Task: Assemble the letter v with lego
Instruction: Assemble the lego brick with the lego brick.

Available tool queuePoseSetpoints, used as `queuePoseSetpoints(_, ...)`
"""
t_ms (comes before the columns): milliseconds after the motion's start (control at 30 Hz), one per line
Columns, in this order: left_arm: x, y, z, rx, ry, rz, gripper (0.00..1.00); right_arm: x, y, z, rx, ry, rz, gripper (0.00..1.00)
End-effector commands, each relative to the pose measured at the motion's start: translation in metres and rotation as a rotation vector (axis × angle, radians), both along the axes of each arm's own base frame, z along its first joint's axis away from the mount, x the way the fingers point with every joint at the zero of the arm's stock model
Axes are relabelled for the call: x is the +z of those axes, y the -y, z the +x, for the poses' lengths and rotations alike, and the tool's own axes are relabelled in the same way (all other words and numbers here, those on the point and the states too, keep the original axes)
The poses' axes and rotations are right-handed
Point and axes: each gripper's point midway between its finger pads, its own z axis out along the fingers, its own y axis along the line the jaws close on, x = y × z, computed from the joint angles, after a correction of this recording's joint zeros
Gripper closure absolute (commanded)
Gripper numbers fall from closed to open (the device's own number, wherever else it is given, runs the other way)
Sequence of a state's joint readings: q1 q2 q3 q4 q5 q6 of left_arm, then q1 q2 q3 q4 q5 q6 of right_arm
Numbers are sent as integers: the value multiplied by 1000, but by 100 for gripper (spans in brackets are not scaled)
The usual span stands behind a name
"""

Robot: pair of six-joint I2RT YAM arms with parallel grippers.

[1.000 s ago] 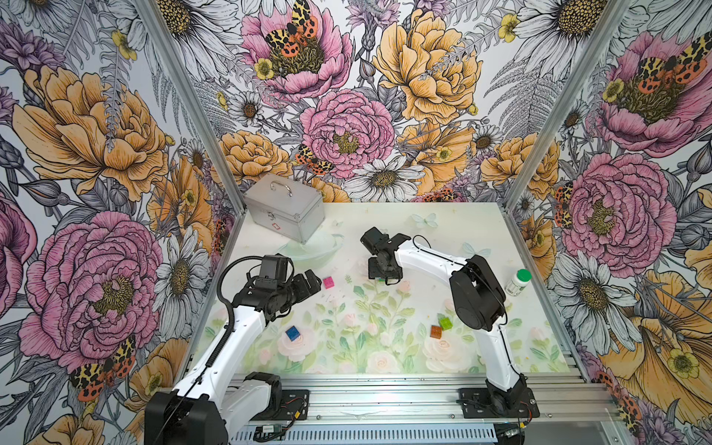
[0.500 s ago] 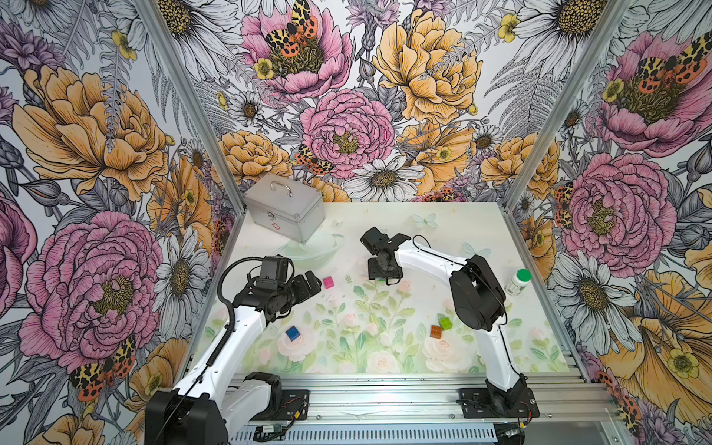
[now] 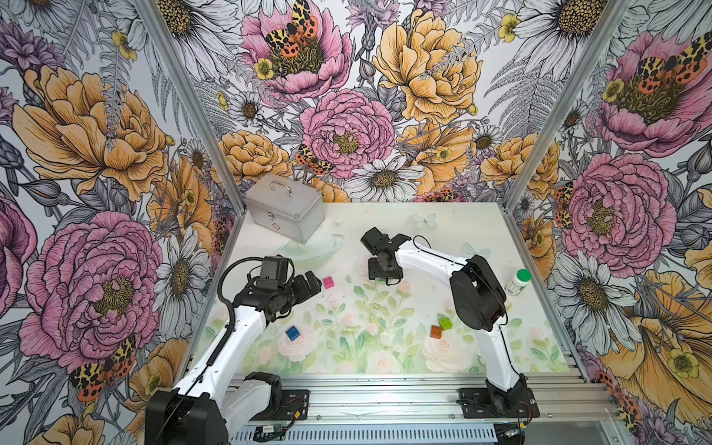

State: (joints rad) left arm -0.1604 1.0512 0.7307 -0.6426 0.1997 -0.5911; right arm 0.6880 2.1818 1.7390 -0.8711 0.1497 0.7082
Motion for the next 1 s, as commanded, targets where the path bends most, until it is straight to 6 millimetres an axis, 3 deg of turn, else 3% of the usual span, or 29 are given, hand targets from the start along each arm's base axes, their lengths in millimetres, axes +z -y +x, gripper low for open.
queuePoseSetpoints(0,-3,0,-1,-19,2,2,1,-38,16,-18,29,-91,-86,81)
queuePoseSetpoints(133,-3,0,0,-18,1,2,1,-36,28,-19,-3,-94,-76,81)
queuePoseSetpoints(333,-3,-1,1,-18,0,4,1,-38,21,-18,17,-104,-35,81)
queuePoseSetpoints(467,-3,0,0,-21,-1,0,1,-50,16,-27,45,-161,-24,81)
queuePoseSetpoints(800,2,1,1,-18,7,-36,1,-71,42,-46,21,-214,-190,82)
queuePoseSetpoints(967,4,-1,1,-10,11,-42,1,-86,30,-56,43,-250,-133,84)
